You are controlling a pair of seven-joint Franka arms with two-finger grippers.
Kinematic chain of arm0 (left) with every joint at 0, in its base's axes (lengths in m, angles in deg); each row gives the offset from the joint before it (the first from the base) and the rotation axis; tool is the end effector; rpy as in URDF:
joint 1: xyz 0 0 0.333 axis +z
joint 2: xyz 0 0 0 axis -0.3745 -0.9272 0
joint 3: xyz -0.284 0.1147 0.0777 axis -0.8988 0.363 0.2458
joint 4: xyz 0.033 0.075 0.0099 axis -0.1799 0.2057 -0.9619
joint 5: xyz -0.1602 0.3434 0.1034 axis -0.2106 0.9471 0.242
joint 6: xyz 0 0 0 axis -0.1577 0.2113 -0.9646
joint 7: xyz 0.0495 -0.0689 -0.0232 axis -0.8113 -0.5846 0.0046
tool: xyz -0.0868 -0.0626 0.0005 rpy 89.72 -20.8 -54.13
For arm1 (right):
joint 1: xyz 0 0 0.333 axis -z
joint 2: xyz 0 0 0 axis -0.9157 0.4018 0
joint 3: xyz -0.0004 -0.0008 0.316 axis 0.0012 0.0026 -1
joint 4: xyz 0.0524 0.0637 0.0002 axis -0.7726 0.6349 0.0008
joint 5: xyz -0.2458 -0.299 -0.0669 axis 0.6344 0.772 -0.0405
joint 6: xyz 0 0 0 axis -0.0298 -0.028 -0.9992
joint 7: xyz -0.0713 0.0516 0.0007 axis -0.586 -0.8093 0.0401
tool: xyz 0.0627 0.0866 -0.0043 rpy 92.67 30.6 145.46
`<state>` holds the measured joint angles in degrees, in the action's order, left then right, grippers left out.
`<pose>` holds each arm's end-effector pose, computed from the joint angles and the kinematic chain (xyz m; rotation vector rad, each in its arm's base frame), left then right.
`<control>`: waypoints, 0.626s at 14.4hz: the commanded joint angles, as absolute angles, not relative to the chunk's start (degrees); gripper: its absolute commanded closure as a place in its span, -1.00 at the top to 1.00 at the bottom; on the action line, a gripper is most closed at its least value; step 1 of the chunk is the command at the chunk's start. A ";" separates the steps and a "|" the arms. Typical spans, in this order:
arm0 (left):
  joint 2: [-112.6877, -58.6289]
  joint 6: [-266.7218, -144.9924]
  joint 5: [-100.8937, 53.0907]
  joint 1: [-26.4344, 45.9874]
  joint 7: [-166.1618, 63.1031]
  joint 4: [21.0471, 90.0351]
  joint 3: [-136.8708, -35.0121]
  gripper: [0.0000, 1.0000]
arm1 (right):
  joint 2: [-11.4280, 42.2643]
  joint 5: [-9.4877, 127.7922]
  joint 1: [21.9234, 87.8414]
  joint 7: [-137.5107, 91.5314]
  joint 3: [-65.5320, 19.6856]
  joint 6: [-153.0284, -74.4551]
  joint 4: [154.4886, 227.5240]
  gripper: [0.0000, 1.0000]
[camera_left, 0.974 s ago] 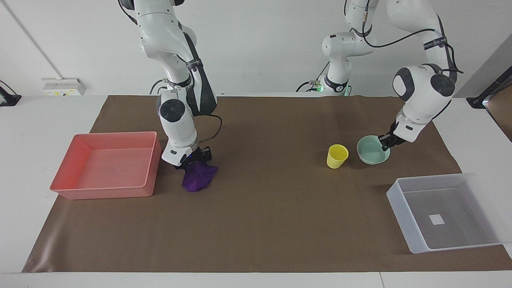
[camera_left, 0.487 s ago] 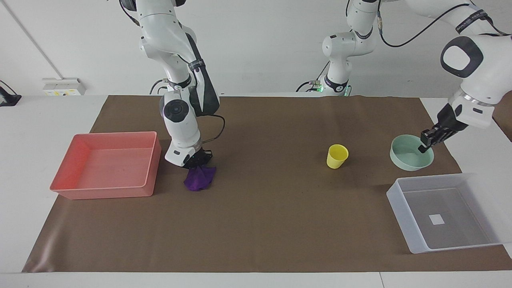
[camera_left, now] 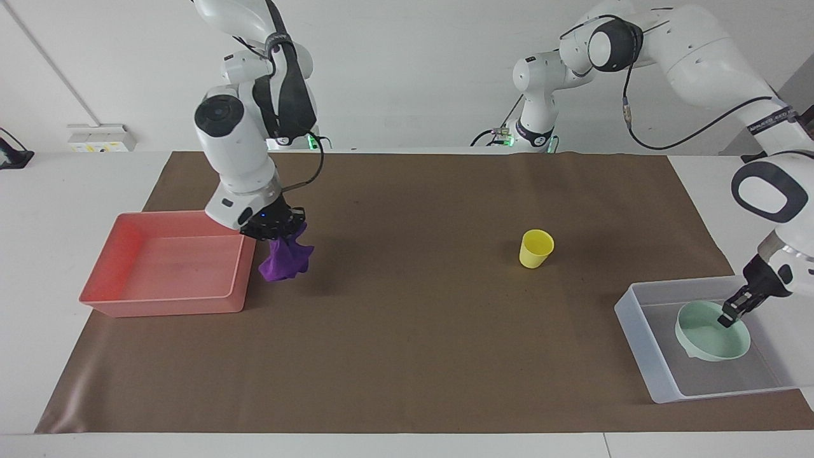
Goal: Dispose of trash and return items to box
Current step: 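Grasp the purple cloth with the right gripper and carry it to the pink bin, then release the cloth in the pink bin while the left gripper withdraws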
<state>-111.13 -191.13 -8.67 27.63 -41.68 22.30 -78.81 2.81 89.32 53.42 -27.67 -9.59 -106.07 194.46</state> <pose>0.7391 0.1071 0.3954 2.9750 0.4966 0.3321 0.5703 0.0689 0.4870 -3.1276 -0.2742 -0.0001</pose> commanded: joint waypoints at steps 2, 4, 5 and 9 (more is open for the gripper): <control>-113.48 -197.52 -5.48 27.71 -41.45 27.35 -76.16 -1.00 | -0.98 94.21 60.13 -25.65 -9.92 -102.76 195.27 -0.99; -113.39 -199.05 -5.70 27.44 -42.06 28.08 -76.23 -0.83 | -1.24 94.31 64.61 -20.29 -9.92 -103.28 196.32 -0.99; -113.39 -199.66 -5.97 27.27 -42.24 28.17 -76.06 0.36 | -1.59 94.31 66.38 -18.26 -9.92 -103.63 197.37 -0.99; -109.98 -196.87 -5.45 27.62 -42.15 26.77 -75.71 1.00 | -1.15 94.31 71.48 -14.64 -9.92 -110.21 204.30 -0.97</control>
